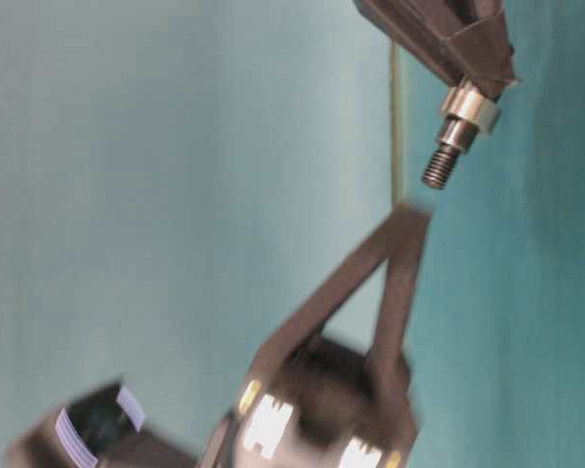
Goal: Insert the washer onto the shaft with both hands.
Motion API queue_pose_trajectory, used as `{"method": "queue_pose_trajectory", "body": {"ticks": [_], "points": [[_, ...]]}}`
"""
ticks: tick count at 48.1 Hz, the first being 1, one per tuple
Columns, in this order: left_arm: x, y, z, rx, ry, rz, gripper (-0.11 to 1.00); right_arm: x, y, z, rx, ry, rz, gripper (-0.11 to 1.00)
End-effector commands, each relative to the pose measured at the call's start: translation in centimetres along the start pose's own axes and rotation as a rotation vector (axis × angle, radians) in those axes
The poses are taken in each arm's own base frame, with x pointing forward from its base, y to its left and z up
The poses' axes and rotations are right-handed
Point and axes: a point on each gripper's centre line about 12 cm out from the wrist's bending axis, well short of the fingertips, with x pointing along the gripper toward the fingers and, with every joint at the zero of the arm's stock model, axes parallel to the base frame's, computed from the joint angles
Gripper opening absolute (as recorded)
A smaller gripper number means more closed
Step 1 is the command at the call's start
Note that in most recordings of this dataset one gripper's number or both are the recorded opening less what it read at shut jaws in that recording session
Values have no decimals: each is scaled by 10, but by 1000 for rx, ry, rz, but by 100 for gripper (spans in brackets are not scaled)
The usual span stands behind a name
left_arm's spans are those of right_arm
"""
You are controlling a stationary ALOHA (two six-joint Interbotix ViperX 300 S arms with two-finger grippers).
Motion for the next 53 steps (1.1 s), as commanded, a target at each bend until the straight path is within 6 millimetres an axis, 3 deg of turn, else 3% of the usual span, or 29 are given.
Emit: {"method": "queue_pose_trajectory", "body": {"ticks": [1, 8, 22, 53], "points": [[-15, -5, 12, 4, -42, -17, 82, 1, 3, 6, 4, -20, 9, 0], [-36, -6, 12, 10, -38, -17, 82, 1, 3, 5, 2, -15, 9, 0], [-54, -3, 6, 35, 212, 57, 82, 1, 3, 5, 0, -15, 10, 0], [-66, -5, 15, 51, 184, 49, 82, 1, 3, 4, 0, -13, 10, 0]]}}
